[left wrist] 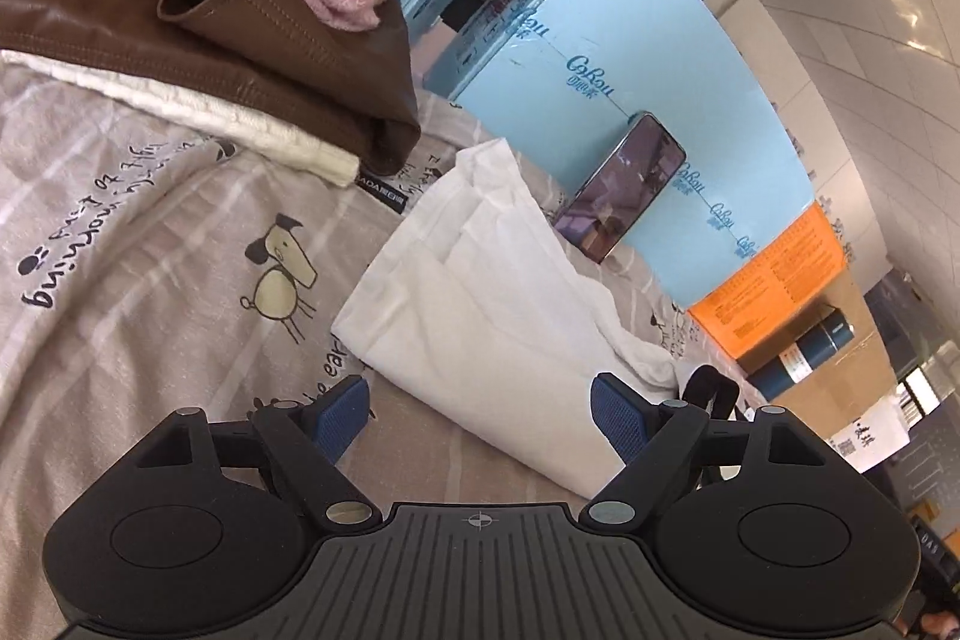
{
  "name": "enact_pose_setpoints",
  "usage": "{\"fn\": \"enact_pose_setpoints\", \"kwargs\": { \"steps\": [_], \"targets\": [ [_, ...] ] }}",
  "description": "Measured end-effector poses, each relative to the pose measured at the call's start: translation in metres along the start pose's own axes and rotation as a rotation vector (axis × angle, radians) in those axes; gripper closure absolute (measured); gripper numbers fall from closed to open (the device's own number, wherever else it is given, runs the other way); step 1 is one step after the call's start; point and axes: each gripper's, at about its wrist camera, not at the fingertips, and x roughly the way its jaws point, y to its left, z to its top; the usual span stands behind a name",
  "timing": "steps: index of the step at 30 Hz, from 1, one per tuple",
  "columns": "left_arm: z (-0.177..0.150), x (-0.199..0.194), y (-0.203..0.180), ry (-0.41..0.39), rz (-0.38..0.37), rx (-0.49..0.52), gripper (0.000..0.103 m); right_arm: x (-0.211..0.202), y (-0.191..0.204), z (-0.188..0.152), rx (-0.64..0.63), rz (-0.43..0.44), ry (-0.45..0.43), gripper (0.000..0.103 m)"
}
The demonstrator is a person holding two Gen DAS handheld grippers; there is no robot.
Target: Fold clothes
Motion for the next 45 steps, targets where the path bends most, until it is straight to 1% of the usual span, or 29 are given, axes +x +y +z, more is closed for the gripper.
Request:
{"fn": "enact_pose_setpoints", "kwargs": {
  "steps": [2, 5, 7, 8, 9, 11, 14, 15, 16, 17, 18, 19, 20, 21, 22, 23, 24, 25, 28, 30, 33, 38, 42, 45],
  "targets": [
    [0.001, 0.004, 0.005, 0.001, 0.001, -0.025, 0.020, 0.002, -0.024, -0.018, 0.123, -0.003, 0.055, 0.015],
    [0.003, 0.010, 0.010, 0.004, -0.027, -0.043, 0.019, 0.019, -0.046, -0.041, 0.308, 0.096, 0.146, 0.015],
    [0.004, 0.015, 0.010, 0.010, -0.049, -0.023, 0.014, 0.034, -0.049, -0.050, 0.391, 0.116, 0.191, 0.015],
    [0.005, 0.018, 0.009, 0.012, -0.065, -0.014, 0.010, 0.041, -0.050, -0.052, 0.415, 0.115, 0.199, 0.015],
    [0.007, 0.020, 0.009, 0.012, -0.073, -0.011, 0.009, 0.044, -0.051, -0.053, 0.424, 0.120, 0.175, 0.015],
    [0.009, 0.025, 0.007, 0.005, -0.075, -0.001, 0.008, 0.051, -0.047, -0.051, 0.428, 0.129, 0.165, 0.015],
    [0.010, 0.032, 0.003, -0.024, -0.056, 0.018, 0.009, 0.061, -0.039, -0.050, 0.440, 0.157, 0.162, 0.018],
    [0.010, 0.033, 0.002, -0.036, -0.048, 0.025, 0.010, 0.064, -0.036, -0.049, 0.438, 0.148, 0.158, 0.020],
    [0.009, 0.033, 0.001, -0.045, -0.034, 0.038, 0.010, 0.068, -0.034, -0.048, 0.435, 0.137, 0.153, 0.030],
    [0.009, 0.033, -0.001, -0.056, -0.012, 0.056, 0.020, 0.069, -0.033, -0.048, 0.436, 0.118, 0.152, 0.037],
    [0.007, 0.033, -0.003, -0.070, 0.026, 0.081, 0.039, 0.071, -0.033, -0.048, 0.437, 0.098, 0.152, 0.051],
    [0.006, 0.033, -0.004, -0.082, 0.058, 0.104, 0.048, 0.071, -0.032, -0.048, 0.432, 0.093, 0.163, 0.064],
    [0.005, 0.032, -0.004, -0.091, 0.083, 0.123, 0.061, 0.071, -0.031, -0.049, 0.433, 0.102, 0.174, 0.067],
    [0.004, 0.030, -0.005, -0.099, 0.097, 0.136, 0.071, 0.069, -0.031, -0.050, 0.437, 0.113, 0.177, 0.070],
    [0.003, 0.026, -0.006, -0.107, 0.091, 0.137, 0.078, 0.065, -0.030, -0.052, 0.435, 0.126, 0.171, 0.073],
    [0.003, 0.023, -0.007, -0.115, 0.085, 0.137, 0.092, 0.061, -0.029, -0.053, 0.433, 0.139, 0.164, 0.075],
    [0.003, 0.019, -0.008, -0.123, 0.079, 0.138, 0.098, 0.057, -0.028, -0.054, 0.421, 0.147, 0.151, 0.081],
    [0.003, 0.015, -0.010, -0.131, 0.073, 0.139, 0.098, 0.054, -0.028, -0.054, 0.416, 0.149, 0.144, 0.087],
    [0.002, 0.004, -0.013, -0.154, 0.055, 0.142, 0.099, 0.044, -0.031, -0.052, 0.432, 0.169, 0.120, 0.094],
    [0.001, -0.004, -0.016, -0.170, 0.043, 0.143, 0.100, 0.035, -0.034, -0.047, 0.447, 0.197, 0.085, 0.095],
    [0.000, -0.017, -0.022, -0.194, 0.027, 0.153, 0.100, 0.027, -0.038, -0.038, 0.480, 0.235, 0.060, 0.096],
    [-0.005, -0.038, -0.029, -0.209, 0.026, 0.168, 0.100, 0.010, -0.041, -0.028, 0.512, 0.250, 0.042, 0.096],
    [-0.018, -0.053, -0.025, -0.186, 0.037, 0.178, 0.100, -0.005, -0.046, -0.034, 0.525, 0.228, 0.061, 0.096],
    [-0.033, -0.059, -0.018, -0.149, 0.075, 0.180, 0.100, -0.016, -0.047, -0.049, 0.498, 0.185, 0.086, 0.096]
  ]
}}
